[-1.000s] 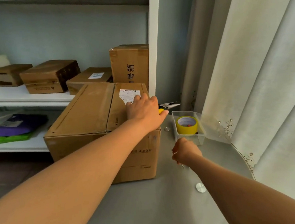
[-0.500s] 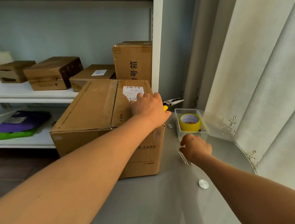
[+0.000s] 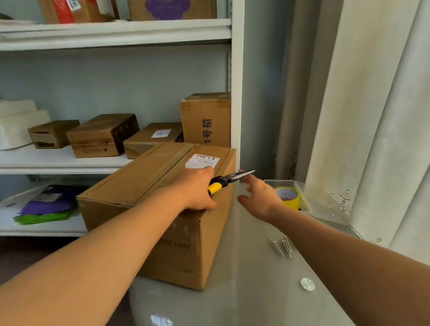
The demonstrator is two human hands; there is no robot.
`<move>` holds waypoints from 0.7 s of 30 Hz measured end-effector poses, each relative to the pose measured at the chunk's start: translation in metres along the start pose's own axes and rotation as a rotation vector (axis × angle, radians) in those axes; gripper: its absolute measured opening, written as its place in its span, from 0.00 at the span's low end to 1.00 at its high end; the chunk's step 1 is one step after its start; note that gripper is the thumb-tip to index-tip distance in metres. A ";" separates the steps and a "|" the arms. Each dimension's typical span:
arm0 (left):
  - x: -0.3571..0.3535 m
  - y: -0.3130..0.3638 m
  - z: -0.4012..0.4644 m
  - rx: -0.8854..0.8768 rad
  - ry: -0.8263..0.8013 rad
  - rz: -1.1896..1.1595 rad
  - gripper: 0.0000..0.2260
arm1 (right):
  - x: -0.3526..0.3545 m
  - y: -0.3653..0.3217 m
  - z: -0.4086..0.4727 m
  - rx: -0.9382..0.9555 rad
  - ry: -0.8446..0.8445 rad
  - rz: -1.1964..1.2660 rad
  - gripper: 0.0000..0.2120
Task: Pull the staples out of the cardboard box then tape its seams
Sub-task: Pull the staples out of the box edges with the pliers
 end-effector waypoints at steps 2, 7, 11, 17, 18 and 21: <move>0.000 -0.009 -0.011 -0.012 -0.034 -0.084 0.19 | 0.000 -0.019 -0.008 0.060 -0.030 -0.013 0.30; 0.018 -0.023 -0.018 0.130 -0.136 -0.431 0.16 | -0.013 -0.059 -0.020 0.243 -0.140 -0.227 0.27; 0.015 -0.023 -0.014 0.171 -0.154 -0.213 0.21 | -0.012 -0.070 -0.025 0.313 -0.072 -0.361 0.20; 0.017 -0.031 -0.012 0.191 -0.179 -0.187 0.19 | 0.021 -0.065 -0.018 0.217 -0.007 -0.059 0.17; 0.018 -0.031 -0.011 0.190 -0.176 -0.213 0.22 | 0.022 -0.061 -0.017 0.205 0.025 -0.153 0.20; 0.014 -0.026 -0.005 0.173 -0.180 -0.196 0.32 | 0.004 -0.051 -0.022 0.181 -0.095 -0.422 0.28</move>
Point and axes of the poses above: each hand's wrist, its own z-axis towards the middle knuckle, its own x-axis out of the back of the hand, y = z × x, the point moved 7 cm from there along z, towards the middle knuckle, and after that the axes turned 9 degrees about -x, right-handed, at the moved point
